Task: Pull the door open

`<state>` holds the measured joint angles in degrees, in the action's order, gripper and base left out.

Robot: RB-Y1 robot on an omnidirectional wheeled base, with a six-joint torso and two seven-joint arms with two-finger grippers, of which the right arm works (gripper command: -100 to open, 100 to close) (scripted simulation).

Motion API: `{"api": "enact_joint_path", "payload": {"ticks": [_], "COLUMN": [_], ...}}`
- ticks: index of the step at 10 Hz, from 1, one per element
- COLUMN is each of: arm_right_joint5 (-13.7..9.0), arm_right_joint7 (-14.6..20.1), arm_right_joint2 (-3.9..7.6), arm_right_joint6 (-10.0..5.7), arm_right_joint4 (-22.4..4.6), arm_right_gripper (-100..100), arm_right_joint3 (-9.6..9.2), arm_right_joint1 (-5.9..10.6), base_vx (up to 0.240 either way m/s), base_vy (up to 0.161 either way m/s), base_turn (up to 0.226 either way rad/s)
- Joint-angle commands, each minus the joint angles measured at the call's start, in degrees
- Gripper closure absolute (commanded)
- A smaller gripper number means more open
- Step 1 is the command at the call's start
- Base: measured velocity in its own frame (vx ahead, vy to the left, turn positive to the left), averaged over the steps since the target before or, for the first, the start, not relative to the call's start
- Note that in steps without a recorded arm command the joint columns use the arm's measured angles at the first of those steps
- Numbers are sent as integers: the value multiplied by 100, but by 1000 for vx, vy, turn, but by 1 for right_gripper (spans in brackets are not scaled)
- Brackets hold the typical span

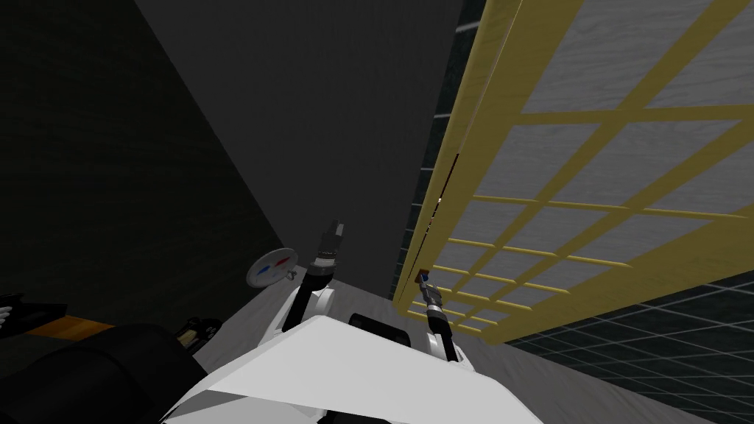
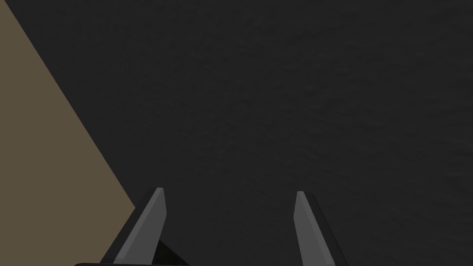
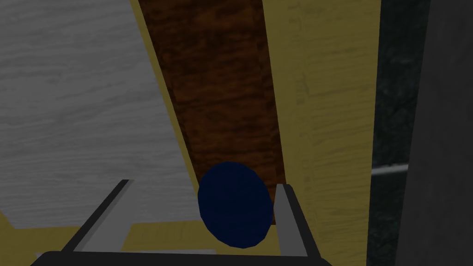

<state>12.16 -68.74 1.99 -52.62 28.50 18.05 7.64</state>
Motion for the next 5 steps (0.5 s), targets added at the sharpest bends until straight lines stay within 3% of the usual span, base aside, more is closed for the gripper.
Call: {"api": "enact_joint_path", "payload": {"ticks": [1,5], "arm_right_joint5": [-53,-171], "arm_right_joint7": [197,598], "arm_right_joint2": [85,163], "arm_right_joint6": [129,123], "arm_right_joint4": [163,273], "arm_right_gripper": [100,100], "arm_right_joint3": [30,2], "arm_right_joint1": [-136,-245], "base_vx": [-17,-13], "base_vy": [-3,6], "base_turn": [30,34]}}
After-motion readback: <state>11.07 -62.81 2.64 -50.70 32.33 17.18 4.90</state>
